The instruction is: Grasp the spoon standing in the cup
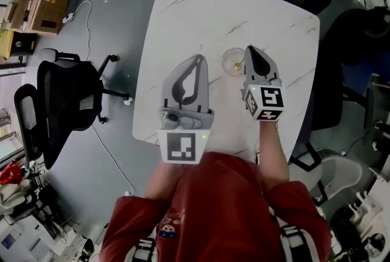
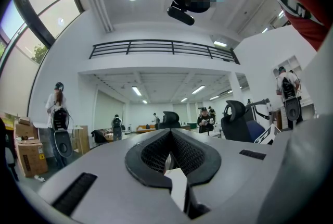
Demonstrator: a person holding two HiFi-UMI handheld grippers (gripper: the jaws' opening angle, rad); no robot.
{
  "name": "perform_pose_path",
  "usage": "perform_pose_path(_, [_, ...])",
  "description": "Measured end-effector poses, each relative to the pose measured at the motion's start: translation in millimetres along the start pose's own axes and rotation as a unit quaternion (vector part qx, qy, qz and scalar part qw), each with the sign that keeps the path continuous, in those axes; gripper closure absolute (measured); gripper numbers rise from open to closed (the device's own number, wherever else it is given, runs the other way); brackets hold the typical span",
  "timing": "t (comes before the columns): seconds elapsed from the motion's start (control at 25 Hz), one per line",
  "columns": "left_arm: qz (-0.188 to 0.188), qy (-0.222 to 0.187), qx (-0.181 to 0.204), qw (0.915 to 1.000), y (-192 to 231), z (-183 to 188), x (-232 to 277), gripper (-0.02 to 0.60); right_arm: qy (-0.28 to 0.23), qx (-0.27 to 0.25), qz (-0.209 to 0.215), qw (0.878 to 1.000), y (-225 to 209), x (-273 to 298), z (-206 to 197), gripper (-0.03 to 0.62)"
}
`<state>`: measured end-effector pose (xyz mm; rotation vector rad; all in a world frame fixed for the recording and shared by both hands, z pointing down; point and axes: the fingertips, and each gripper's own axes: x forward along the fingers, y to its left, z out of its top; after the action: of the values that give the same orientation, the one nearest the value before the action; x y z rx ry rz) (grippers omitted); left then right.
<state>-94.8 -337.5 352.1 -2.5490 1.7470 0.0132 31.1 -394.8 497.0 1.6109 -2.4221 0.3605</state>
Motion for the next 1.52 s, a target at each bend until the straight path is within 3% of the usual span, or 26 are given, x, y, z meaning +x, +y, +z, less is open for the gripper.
perform_pose_path(0.8, [0.015,-0.017,0.008,0.9997,-5,17,-36,0.572,-0.041,-0.022,0.001,0.999,12,-30,27,0.578])
perform_pose_path(1.52, [0.031,-0.037,0.029,0.9984,-23,42,-70,0.572,-0.109,-0.039,0.008,0.993,16,-80,74,0.579])
